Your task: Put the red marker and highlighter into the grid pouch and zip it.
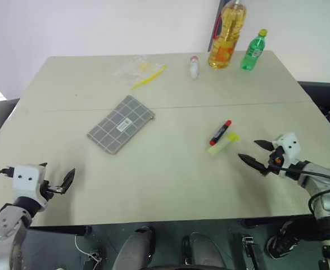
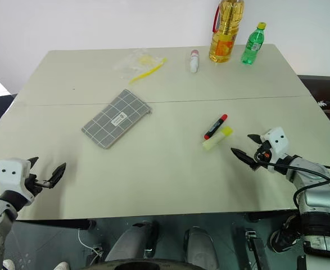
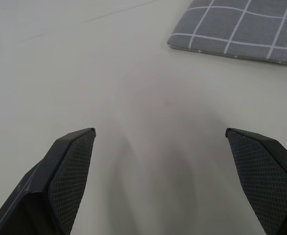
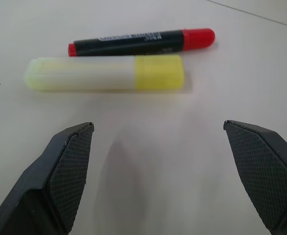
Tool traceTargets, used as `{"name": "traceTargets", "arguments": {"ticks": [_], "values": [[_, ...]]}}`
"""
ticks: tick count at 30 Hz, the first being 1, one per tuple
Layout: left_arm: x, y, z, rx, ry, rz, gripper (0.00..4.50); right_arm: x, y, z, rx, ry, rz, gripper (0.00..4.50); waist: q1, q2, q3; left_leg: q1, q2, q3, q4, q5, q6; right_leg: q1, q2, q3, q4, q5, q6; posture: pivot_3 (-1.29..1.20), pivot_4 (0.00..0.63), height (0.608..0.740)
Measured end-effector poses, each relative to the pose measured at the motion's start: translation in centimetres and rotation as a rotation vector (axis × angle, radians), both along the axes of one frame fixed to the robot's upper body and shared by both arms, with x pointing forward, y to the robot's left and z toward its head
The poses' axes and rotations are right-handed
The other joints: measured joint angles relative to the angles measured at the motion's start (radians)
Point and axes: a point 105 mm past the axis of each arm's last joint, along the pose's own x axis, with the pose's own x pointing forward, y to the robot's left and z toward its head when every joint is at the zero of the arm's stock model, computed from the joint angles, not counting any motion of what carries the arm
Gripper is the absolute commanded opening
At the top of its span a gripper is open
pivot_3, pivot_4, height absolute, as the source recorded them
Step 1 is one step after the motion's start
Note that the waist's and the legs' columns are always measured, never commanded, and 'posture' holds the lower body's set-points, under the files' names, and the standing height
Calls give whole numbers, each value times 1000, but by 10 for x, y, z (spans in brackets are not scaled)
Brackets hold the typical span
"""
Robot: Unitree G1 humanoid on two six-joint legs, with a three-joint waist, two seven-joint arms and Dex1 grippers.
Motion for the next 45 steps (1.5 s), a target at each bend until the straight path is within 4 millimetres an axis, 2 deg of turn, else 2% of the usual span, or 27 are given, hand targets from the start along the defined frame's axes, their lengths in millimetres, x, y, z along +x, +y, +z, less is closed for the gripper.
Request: {"name": "traceTargets", "arguments": {"ticks": [9, 19, 28, 36, 40, 45], "values": [[3, -1, 4, 1, -18, 1, 4500, 4, 10, 11, -11, -33, 14, 4444, 2, 0, 0, 0, 0, 0, 1, 0, 0, 0, 0, 0, 0, 1, 0, 0, 150, 740], [3, 3, 4, 30, -18, 31, 4500, 7, 16, 13, -9, -40, 18, 4444, 2, -1, -1, 0, 0, 0, 1, 0, 0, 0, 0, 0, 0, 1, 0, 0, 150, 740], [4, 1, 7, 36, -31, 34, 4500, 14, 25, 18, 1, -65, 32, 4444, 2, -1, -1, 0, 0, 0, 1, 0, 0, 0, 0, 0, 0, 2, 2, 0, 150, 740], [6, -4, 4, 53, -22, 18, 4500, 16, 25, 21, 0, -74, 26, 4444, 2, -1, -1, 0, 0, 0, 2, 0, 0, 0, 0, 0, 0, 3, 2, 0, 150, 740], [10, -2, 12, 242, -27, -33, 4500, 19, 28, 27, 8, -84, 36, 4444, 2, -1, -1, 0, 0, 0, 2, 0, 0, -1, 0, 0, 1, 3, 1, 0, 150, 740], [25, -12, 5, 558, 21, -206, 4500, 15, 60, 41, 49, -70, 173, 4444, 2, 0, -1, -1, 1, 0, 1, 0, 0, -2, 1, 0, 1, 2, -1, 0, 150, 740]]}}
